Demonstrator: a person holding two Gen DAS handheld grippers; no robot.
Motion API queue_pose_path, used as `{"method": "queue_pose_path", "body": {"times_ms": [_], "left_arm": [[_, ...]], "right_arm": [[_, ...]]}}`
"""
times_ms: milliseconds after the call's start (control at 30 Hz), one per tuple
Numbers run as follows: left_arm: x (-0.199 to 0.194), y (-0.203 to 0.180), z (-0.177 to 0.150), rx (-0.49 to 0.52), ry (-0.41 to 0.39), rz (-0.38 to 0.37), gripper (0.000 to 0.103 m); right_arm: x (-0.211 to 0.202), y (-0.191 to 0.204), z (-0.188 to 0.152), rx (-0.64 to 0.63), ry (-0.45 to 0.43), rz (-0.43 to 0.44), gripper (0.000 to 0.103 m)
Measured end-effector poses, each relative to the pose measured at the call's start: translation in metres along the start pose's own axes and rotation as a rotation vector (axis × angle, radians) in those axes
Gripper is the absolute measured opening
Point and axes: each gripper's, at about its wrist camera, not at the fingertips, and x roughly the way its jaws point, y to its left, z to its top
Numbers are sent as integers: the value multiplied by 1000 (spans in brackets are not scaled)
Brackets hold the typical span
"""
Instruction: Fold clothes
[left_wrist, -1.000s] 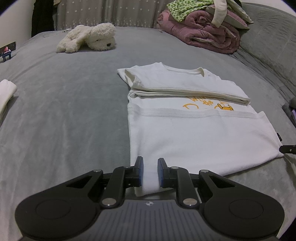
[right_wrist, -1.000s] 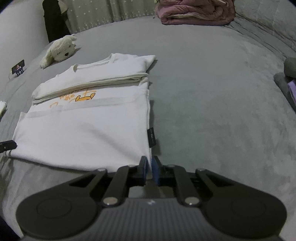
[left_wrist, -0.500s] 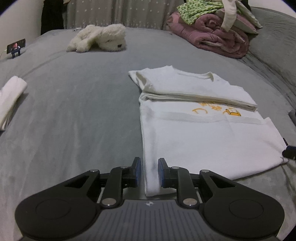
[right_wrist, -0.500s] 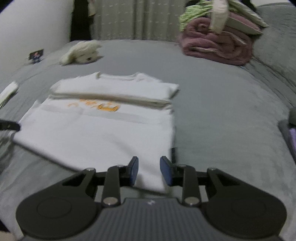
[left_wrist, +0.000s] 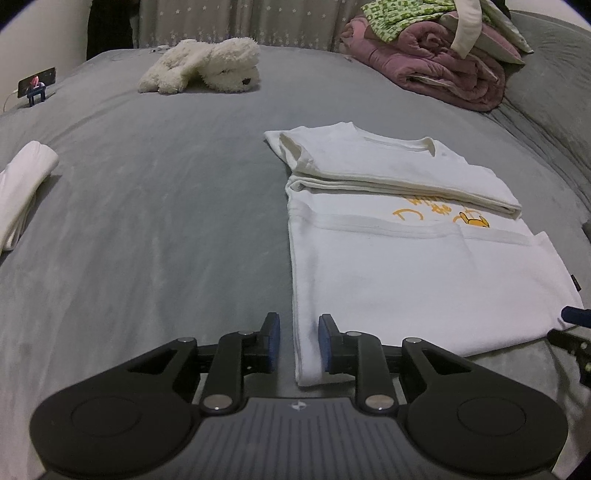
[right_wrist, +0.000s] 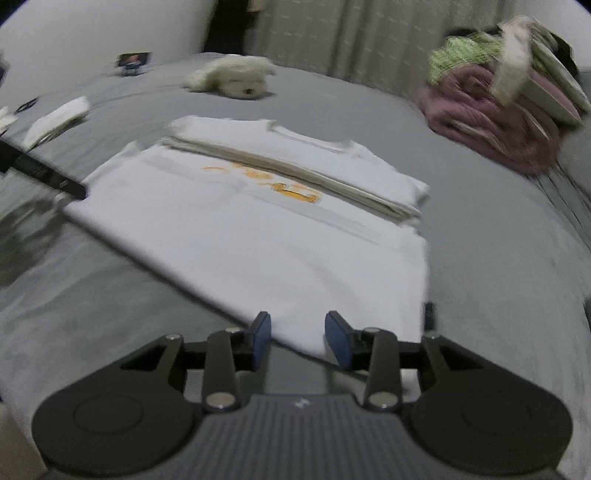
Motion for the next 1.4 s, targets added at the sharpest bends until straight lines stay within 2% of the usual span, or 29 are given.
{"method": "queue_pose_path", "body": {"times_ms": [200,500,800,1000,1067,1200,1300,1367,1400], "left_arm": [[-2,7,1,-28,6,-9,24],[-6,14,2,-47,4,-11,31],[-9,19,1,-57,4,-24,32],[-11,22,1,-64,4,-32,36],[-12,23,1,-66,4,-35,36],[-18,24,1,-62,-8,-42,36],[-28,22,0,-2,-55,1,36],[-34,16,-2,87,-87,20,36],[-35,13,-4,130,-93,6,36]], "right_arm": [[4,31,3,-119,-31,12,38],[12,80,9,-307,-79,8,38],[30,141,24,-515,-173,-1,38],[46,161,37,-530,-203,20,34],[50,163,41,-517,-205,34,24],[55,162,48,-484,-201,72,17],[54,154,55,-417,-188,101,14],[54,149,59,-373,-179,121,14],[54,146,61,-351,-174,131,13]]}}
